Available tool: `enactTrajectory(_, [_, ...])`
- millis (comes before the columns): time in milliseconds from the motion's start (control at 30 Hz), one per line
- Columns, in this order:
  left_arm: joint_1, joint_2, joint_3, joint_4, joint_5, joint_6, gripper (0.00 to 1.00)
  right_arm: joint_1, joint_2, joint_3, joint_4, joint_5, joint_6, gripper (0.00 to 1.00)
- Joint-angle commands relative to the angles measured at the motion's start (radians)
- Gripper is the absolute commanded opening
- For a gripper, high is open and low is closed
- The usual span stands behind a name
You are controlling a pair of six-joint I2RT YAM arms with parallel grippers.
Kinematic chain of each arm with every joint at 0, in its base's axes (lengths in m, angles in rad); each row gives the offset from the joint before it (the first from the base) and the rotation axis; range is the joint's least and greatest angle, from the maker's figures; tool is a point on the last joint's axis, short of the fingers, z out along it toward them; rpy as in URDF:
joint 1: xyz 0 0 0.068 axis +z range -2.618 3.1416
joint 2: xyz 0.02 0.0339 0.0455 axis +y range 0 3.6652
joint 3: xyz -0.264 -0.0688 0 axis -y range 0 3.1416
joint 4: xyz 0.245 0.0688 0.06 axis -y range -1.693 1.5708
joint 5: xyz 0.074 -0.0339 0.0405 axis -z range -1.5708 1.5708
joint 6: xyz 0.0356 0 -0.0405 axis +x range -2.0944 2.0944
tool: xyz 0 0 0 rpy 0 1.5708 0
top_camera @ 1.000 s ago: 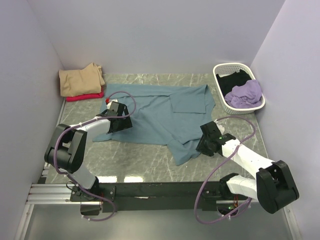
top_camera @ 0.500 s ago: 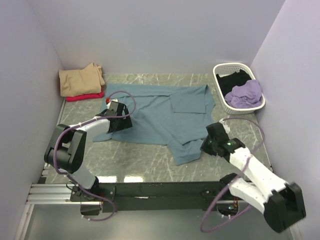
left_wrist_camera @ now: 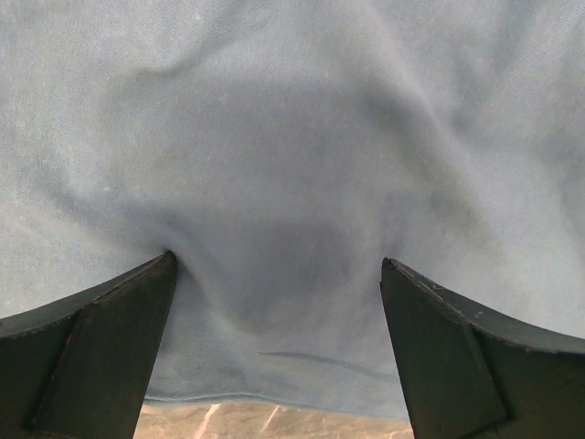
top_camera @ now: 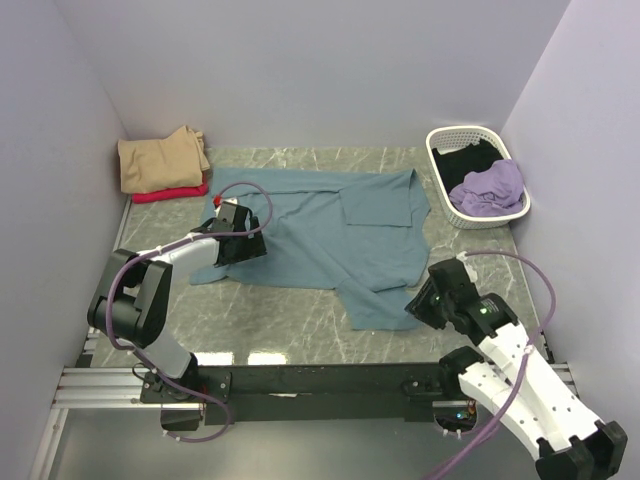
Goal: Fold and stack the t-shirts
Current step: Fold the tshirt
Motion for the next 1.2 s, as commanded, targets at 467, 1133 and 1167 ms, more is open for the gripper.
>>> enactTrajectory(467, [-0.001, -0.182, 0.106, -0.008, 0.052, -0.01, 0.99, -0.083, 0.587, 0.272, 0.516, 0.133, -0.295, 0.65])
enactTrajectory(1133, [0.102, 0.412, 0.618, 0.02, 0.17, 0.061, 1.0, -0.231, 1.476, 1.2, 0.285, -0.015, -0.437, 0.65])
enactTrajectory(1167, [0.112, 0.428, 0.638, 0.006, 0.178, 0.062, 0.99, -0.234, 1.497, 1.228, 0.264, -0.025, -0.44, 0.65])
